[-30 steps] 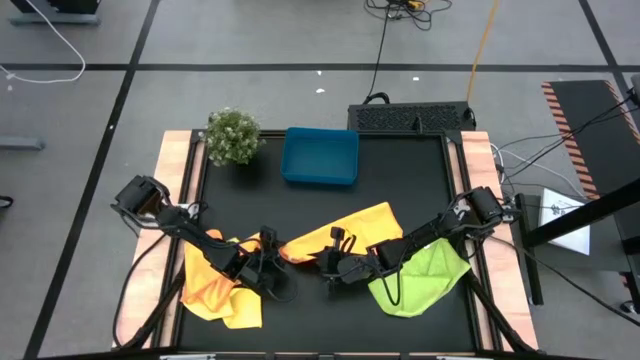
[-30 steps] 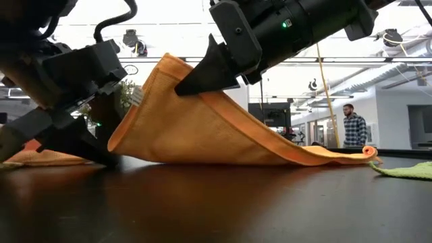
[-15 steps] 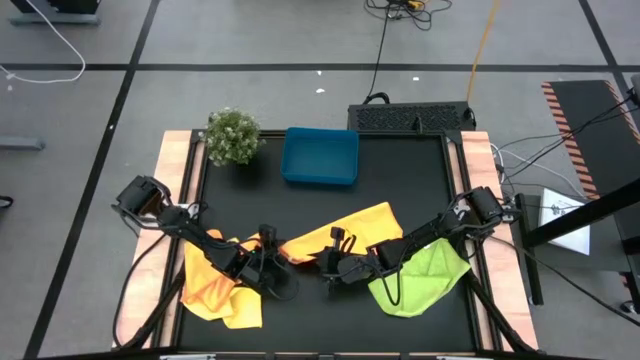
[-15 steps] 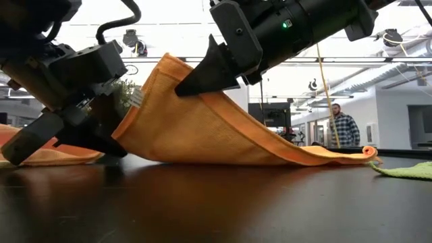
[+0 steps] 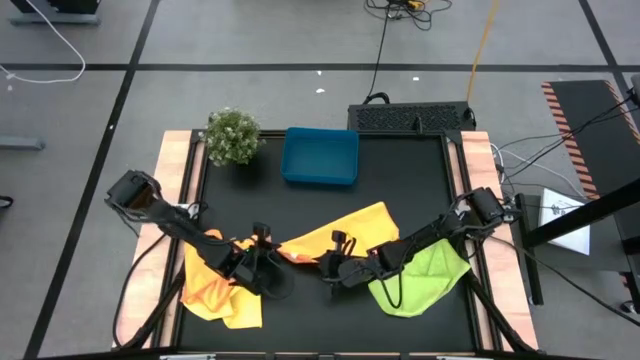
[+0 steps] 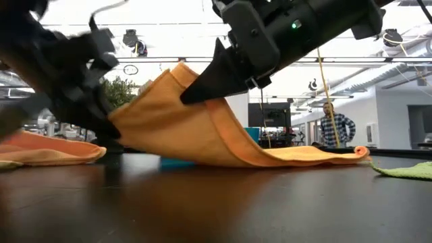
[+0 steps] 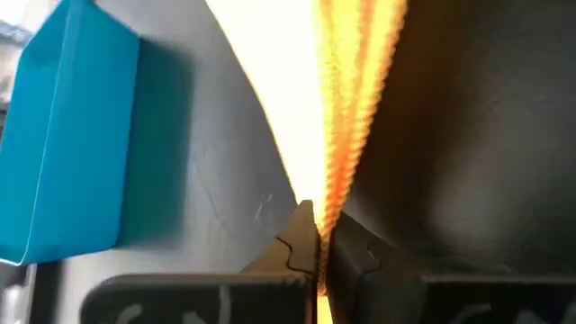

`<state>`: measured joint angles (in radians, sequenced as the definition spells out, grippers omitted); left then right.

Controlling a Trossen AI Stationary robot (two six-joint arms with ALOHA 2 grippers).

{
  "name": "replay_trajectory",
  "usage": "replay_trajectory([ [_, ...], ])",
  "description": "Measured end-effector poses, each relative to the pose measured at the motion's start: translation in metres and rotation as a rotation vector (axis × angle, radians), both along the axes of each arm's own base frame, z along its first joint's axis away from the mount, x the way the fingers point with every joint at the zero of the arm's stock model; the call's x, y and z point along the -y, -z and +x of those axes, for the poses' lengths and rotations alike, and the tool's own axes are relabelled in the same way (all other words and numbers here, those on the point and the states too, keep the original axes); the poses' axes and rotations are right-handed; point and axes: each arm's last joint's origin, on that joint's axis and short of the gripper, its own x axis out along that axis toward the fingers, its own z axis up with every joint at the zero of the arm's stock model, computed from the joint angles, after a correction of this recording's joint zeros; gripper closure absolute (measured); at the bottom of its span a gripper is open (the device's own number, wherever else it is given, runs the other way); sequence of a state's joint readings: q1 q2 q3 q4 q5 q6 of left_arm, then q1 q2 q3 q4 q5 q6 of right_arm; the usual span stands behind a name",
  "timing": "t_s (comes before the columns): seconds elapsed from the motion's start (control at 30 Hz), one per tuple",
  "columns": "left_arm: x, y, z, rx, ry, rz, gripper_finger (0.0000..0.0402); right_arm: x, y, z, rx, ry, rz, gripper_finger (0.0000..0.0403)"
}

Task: Fold microfiber towels
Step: Fold the right orange microfiber towel

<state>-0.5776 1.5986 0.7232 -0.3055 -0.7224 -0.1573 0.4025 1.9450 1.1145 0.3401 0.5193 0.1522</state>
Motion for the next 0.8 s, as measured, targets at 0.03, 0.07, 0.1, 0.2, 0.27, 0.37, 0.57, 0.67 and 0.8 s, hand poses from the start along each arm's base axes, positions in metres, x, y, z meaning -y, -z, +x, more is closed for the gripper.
replay_trajectory([
  [0.03,0.002,-0.005,-0.003,0.007,0.012,-0.021,0.0398,-0.002,0.0,-0.001,0.002,-0.002,0.009,0.0403],
  [0.07,0.005,-0.01,-0.006,0.013,0.024,-0.043,0.0398,-0.005,-0.001,-0.002,0.01,-0.006,0.016,0.0403],
  [0.1,0.007,-0.015,-0.01,0.026,0.032,-0.066,0.0398,-0.008,-0.001,-0.002,0.019,-0.012,0.023,0.0403],
  [0.2,0.016,-0.03,-0.02,0.086,0.055,-0.151,0.0398,-0.018,-0.003,-0.005,0.042,-0.046,0.04,0.0403],
  [0.27,0.024,-0.037,-0.025,0.121,0.076,-0.219,0.0399,-0.025,-0.004,-0.007,0.042,-0.094,0.064,0.0403],
  [0.37,0.041,-0.043,-0.027,0.18,0.14,-0.339,0.0399,-0.035,-0.003,-0.011,0.025,-0.167,0.087,0.0403],
  [0.57,0.077,-0.047,-0.017,0.21,0.282,-0.411,0.04,-0.057,-0.001,-0.022,-0.036,-0.369,0.154,0.0403],
  [0.67,0.096,-0.049,-0.002,0.19,0.323,-0.406,0.04,-0.072,0.001,-0.032,-0.056,-0.425,0.134,0.0403],
  [0.8,0.114,-0.045,0.021,0.097,0.364,-0.332,0.04,-0.088,0.001,-0.046,-0.066,-0.426,0.09,0.0403],
])
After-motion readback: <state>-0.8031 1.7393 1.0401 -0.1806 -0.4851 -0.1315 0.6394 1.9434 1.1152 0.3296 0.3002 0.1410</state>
